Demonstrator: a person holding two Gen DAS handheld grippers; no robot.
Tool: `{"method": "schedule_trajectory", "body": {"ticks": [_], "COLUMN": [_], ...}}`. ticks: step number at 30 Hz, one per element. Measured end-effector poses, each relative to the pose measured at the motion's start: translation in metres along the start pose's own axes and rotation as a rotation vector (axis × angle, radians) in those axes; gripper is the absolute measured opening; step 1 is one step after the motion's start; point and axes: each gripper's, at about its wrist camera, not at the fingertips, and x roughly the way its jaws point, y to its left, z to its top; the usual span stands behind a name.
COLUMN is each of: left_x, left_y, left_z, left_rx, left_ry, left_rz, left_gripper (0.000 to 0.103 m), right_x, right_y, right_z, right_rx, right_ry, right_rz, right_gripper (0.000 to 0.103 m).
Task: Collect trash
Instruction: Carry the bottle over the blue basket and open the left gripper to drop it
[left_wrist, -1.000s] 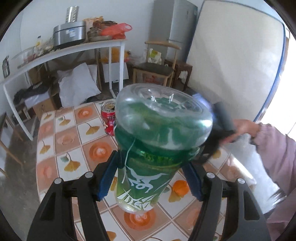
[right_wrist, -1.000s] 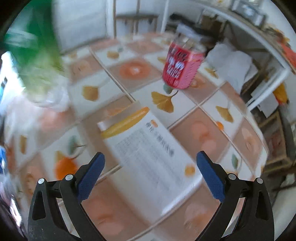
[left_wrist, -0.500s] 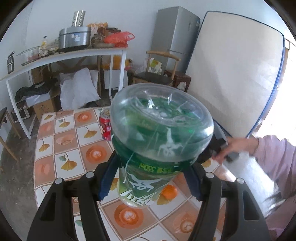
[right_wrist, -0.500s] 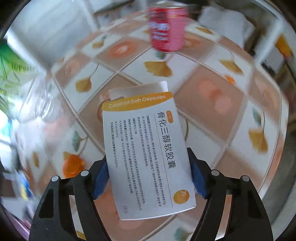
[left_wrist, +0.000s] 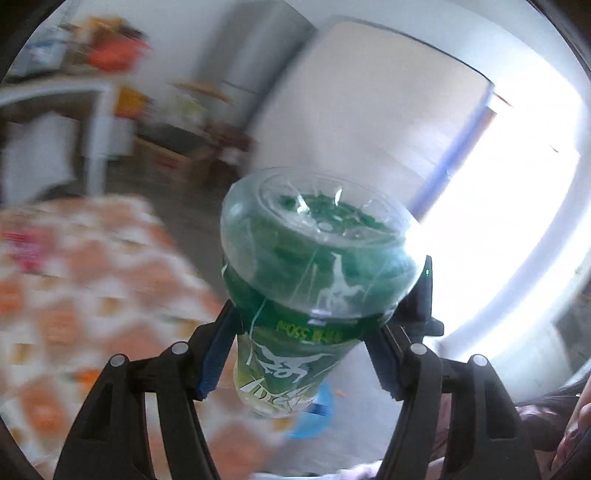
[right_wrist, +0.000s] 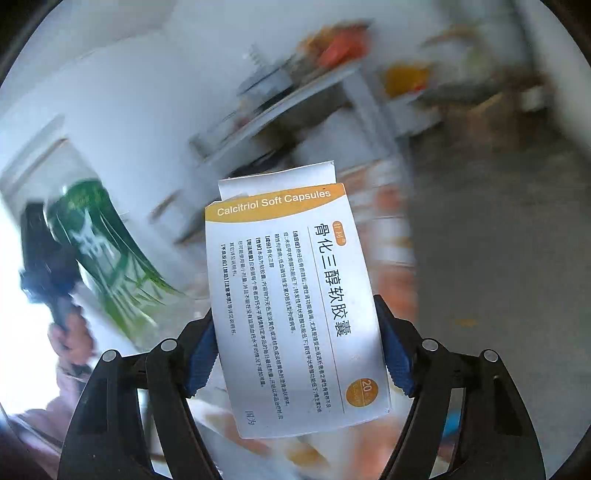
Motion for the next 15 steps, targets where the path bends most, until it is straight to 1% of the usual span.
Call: {"method": "schedule_trajectory", "body": {"ticks": [1, 2, 3, 5, 6, 7, 8, 9, 10, 11, 12, 13, 15], "left_x": [0.029, 0.053, 0.072, 0.136, 0.157, 0.192, 0.215, 0.242, 0.257, 0.280, 0.299, 0.323, 0.351], "left_y": [-0.015, -0.025, -0.031, -0.046, -0.049, -0.053, -0.056, -0.059, -0.061, -0.065, -0.069, -0.072, -0.074], "left_z": [-0.006, -0.012, -0.018, -0.039, -0.048, -0.064, -0.076, -0.092, -0.100, -0.114, -0.126, -0.142, -0.164], "left_rx": [0.012, 0.021, 0.028, 0.042, 0.040, 0.042, 0.042, 0.054, 0.061, 0.084, 0.113, 0.141, 0.153], "left_ry": [0.040, 0.074, 0.097, 0.199, 0.235, 0.308, 0.356, 0.409, 0.434, 0.459, 0.488, 0.525, 0.579], "left_rz": [-0.044, -0.071, -0.081, -0.069, -0.060, -0.050, -0.042, -0.037, -0.034, -0.018, 0.017, 0.064, 0.092], "left_gripper": [0.065, 0.065, 0.065, 0.065, 0.065, 0.065, 0.065, 0.065, 0.065, 0.065, 0.065, 0.065, 0.063], "right_x": [-0.026, -0.043, -0.063, -0.090, -0.107, -0.111, -0.120, -0.124, -0.127, -0.125, -0.122, -0.123, -0.115], "right_y": [-0.018, -0.032, -0.052, -0.086, -0.109, -0.115, -0.127, -0.132, -0.134, -0.130, -0.132, -0.136, -0.143], "right_z": [-0.017, -0.029, -0.048, -0.076, -0.096, -0.106, -0.123, -0.132, -0.143, -0.151, -0.162, -0.170, -0.186], "right_rx": [0.015, 0.037, 0.089, 0.205, 0.285, 0.323, 0.359, 0.369, 0.377, 0.379, 0.394, 0.418, 0.473], "right_ry": [-0.029, -0.035, -0.033, -0.034, -0.033, -0.036, -0.035, -0.036, -0.042, -0.043, -0.038, -0.033, -0.025], "right_rz": [-0.109, -0.163, -0.215, -0.249, -0.266, -0.282, -0.321, -0.351, -0.394, -0.421, -0.438, -0.433, -0.392], "right_gripper": [0.071, 0.071, 0.071, 0.072, 0.072, 0.072, 0.072, 0.072, 0.072, 0.072, 0.072, 0.072, 0.072]}}
